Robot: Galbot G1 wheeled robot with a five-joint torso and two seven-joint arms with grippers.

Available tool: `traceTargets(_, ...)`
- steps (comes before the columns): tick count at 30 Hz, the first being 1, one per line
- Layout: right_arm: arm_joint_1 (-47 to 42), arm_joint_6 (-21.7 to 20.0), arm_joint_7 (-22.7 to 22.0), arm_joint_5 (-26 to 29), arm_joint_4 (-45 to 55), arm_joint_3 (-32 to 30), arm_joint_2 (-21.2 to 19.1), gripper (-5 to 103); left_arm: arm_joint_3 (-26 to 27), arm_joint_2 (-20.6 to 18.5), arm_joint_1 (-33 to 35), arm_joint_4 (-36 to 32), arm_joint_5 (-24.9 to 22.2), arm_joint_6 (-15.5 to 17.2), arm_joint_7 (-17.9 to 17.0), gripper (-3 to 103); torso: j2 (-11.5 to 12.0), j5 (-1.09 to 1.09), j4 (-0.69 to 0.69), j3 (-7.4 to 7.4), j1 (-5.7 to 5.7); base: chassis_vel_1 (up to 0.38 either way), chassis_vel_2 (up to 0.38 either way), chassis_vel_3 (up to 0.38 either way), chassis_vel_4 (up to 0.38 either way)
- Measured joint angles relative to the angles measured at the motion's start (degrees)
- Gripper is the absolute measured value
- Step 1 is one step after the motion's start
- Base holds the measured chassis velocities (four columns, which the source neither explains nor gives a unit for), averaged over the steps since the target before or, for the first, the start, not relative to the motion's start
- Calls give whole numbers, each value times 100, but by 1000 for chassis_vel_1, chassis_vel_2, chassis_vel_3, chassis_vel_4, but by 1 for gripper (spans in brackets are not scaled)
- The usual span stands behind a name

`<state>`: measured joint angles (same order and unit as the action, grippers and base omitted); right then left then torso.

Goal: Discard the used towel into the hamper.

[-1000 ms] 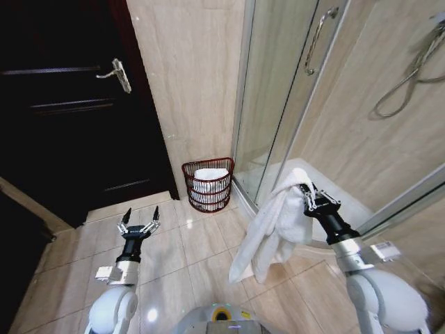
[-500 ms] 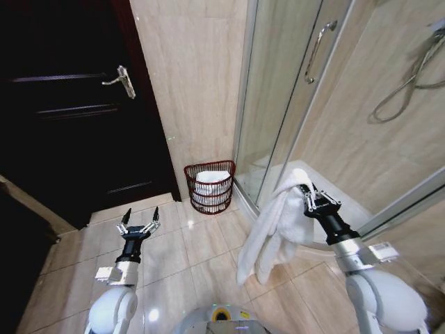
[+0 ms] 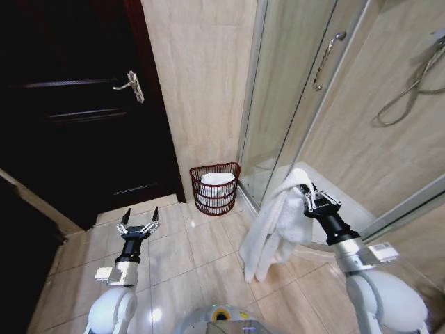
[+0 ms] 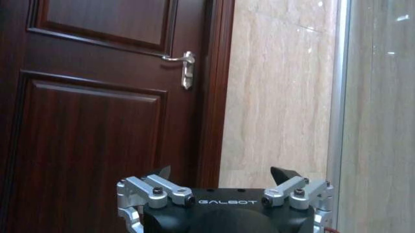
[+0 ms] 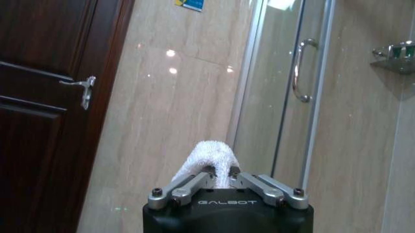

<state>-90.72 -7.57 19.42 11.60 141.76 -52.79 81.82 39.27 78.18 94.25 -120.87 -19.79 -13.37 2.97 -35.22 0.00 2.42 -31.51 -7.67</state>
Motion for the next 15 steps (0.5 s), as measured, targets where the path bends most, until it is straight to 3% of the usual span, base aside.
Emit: traceTargets(15, -3, 8, -1, 10, 8, 0, 16, 5, 6, 2, 12, -13, -8, 0, 5, 100, -389, 1, 0, -218, -172, 84, 92, -87, -89)
